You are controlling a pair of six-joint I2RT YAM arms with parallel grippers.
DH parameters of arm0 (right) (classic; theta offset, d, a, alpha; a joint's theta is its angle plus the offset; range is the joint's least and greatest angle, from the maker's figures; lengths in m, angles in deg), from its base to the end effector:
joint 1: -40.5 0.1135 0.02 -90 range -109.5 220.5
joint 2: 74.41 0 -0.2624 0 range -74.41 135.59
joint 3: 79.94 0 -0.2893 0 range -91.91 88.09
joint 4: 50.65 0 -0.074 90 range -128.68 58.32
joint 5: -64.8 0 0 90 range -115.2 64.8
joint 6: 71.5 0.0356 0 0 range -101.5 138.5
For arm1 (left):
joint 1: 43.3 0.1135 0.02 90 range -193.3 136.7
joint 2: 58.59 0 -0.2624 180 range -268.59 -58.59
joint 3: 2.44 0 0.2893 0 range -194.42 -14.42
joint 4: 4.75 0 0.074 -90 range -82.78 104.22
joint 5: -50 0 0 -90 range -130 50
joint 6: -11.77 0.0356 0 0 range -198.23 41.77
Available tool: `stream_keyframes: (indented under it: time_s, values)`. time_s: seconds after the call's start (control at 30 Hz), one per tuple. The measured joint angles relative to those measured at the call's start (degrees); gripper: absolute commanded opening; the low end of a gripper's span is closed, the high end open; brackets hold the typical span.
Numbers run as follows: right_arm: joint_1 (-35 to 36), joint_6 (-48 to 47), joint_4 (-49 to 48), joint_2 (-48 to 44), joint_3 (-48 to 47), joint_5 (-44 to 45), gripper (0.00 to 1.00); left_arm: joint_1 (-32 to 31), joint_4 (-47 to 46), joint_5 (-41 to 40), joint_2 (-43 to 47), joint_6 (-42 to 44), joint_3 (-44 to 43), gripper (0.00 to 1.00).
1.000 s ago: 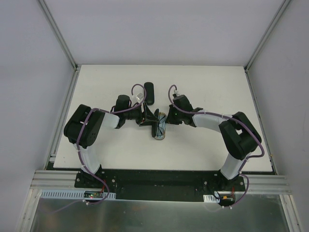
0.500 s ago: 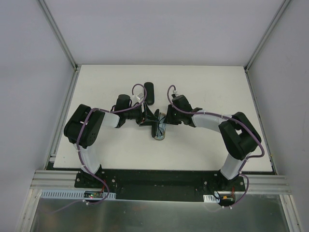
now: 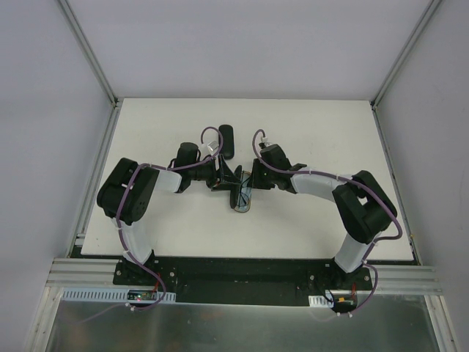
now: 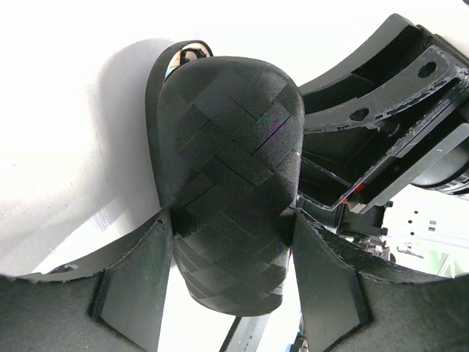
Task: Organize the sunglasses
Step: Close the case with sunglasses at the center of the board.
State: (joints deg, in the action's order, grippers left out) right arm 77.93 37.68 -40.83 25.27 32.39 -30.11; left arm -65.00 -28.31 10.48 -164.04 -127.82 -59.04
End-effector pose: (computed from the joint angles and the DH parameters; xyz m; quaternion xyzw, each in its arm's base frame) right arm 0.3086 0.2401 0.1458 -0.1619 0.8978 0.2278 0.3404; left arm 0.3315 -0.1615 0.1073 0.0373 0.7966 -0.5748 0.1835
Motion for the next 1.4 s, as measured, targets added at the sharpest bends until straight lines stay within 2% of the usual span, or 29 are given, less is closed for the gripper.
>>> stream_keyframes:
  time_s: [0.8,1.0,1.17,1.4]
  values:
    - [0.7,0.3,-2.1,0.0,-0.1,-3.7,0.34,0.0,4.7,0.0,-0.3,2.4,-2.1,0.38]
    - [0.4,1.4,-2.0,1.8,-0.3,-4.7,0.4,0.0,5.3,0.0,-0.3,2.6,-2.4,0.39]
    - [0.3,1.8,-2.1,1.7,-0.3,-4.9,0.42,0.0,5.6,0.0,-0.3,2.8,-2.6,0.39]
    - [-0.8,1.6,-2.6,-1.6,0.8,-5.3,0.48,-0.1,8.4,-0.5,-0.3,4.2,-3.7,0.38]
